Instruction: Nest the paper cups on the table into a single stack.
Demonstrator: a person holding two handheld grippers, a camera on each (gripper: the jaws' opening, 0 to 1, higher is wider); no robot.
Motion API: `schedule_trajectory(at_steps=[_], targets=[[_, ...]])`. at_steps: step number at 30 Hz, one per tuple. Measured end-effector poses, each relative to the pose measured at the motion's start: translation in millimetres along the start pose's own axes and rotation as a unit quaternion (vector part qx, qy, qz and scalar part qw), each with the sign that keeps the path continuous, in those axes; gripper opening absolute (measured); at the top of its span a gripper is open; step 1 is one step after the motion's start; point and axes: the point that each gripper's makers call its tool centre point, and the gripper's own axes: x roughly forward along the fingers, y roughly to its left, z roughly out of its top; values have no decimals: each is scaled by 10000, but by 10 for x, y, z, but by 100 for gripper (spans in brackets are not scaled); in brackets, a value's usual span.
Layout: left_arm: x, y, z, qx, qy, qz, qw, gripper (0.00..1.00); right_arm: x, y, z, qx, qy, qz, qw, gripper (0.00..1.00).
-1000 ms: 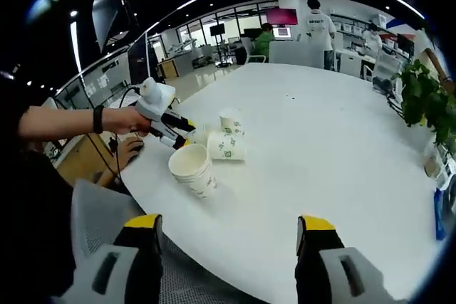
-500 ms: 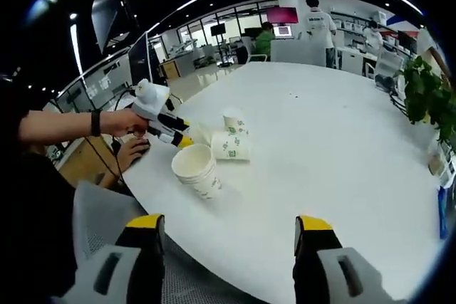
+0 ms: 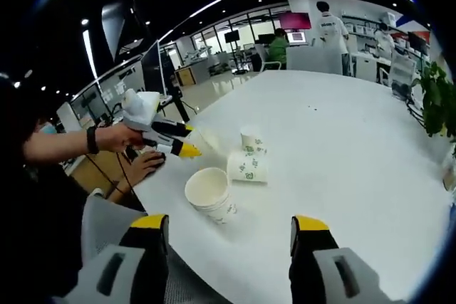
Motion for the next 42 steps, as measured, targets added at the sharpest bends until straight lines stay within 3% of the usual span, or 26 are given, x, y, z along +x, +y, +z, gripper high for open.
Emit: schedule_trajectory(at_steps=[5, 18, 24, 29, 36, 42], targets=[[-61, -111, 202, 241, -236, -72, 9994, 37, 36, 16, 98, -90, -22, 133, 9999, 69], [-78, -348, 387, 560, -351, -200, 9976, 37, 42, 42, 142, -123, -34, 214, 9997, 67], [-154, -529, 624, 829, -552, -354, 9944, 37, 99, 119, 278, -38, -174, 374, 9991, 60], [-161, -820, 710, 1486, -557, -502, 9861, 37, 177, 224, 419, -154, -215, 553, 9981, 62], [-228, -1144, 864, 1885, -805, -748, 9759, 38, 249, 252, 557, -168, -272, 738, 9968, 61], [-236, -1359, 843, 2234, -809, -922, 9670, 38, 263, 284, 635, 25, -301, 960, 9949, 60]])
